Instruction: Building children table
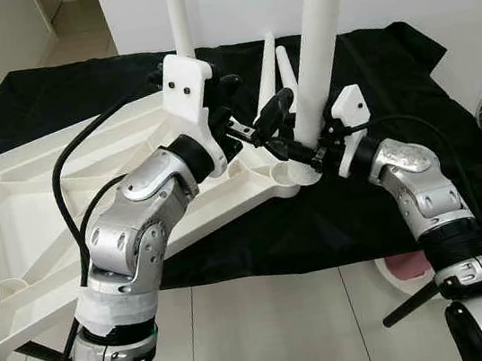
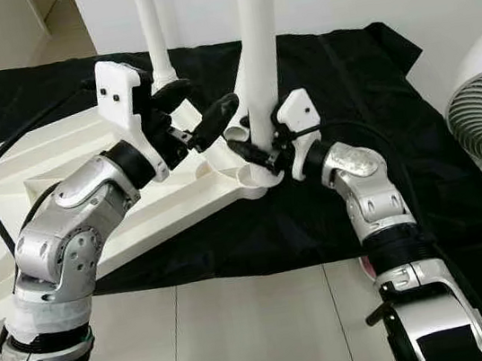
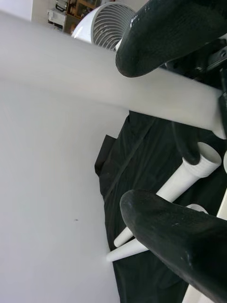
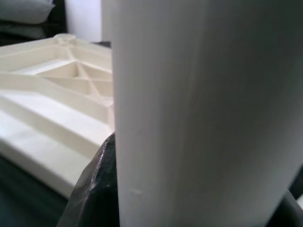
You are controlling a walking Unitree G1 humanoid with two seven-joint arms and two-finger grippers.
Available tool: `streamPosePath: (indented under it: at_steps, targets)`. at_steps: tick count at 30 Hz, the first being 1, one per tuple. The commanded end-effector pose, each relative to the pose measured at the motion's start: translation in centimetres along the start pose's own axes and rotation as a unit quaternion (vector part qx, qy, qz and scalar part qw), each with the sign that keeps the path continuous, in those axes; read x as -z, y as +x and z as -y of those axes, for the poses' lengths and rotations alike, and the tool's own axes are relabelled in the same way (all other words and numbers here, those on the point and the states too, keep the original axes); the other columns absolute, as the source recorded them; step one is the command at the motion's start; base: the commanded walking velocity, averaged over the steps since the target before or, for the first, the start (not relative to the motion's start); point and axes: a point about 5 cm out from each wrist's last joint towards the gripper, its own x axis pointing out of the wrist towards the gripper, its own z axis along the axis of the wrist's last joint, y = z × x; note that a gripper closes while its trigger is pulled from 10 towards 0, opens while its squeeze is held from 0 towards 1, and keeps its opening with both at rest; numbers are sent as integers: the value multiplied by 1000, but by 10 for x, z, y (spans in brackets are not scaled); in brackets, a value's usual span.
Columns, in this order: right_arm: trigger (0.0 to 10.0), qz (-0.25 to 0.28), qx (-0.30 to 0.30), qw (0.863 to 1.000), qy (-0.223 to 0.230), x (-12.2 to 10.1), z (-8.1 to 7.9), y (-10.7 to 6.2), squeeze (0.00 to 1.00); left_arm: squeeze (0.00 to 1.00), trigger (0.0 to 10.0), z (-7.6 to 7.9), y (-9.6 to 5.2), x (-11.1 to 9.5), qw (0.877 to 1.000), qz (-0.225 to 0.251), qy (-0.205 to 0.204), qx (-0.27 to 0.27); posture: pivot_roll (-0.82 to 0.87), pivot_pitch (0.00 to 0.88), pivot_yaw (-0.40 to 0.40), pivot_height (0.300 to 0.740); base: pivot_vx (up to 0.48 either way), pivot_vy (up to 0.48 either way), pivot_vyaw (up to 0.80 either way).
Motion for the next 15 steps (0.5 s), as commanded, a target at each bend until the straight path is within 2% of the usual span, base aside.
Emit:
streamPosePath:
  at_steps: [1,15]
  targets:
    - [10000,2,-28,1000,-4,-4,-5,0,0,0,10000,3,1,-7,1000,6,4,20,-77,64,39,740,0,0,0]
    - [10000,-34,-80,996,-1,1,-17,-3,0,0,10000,16,1,-17,998,17,-7,64,-68,60,33,740,0,0,0]
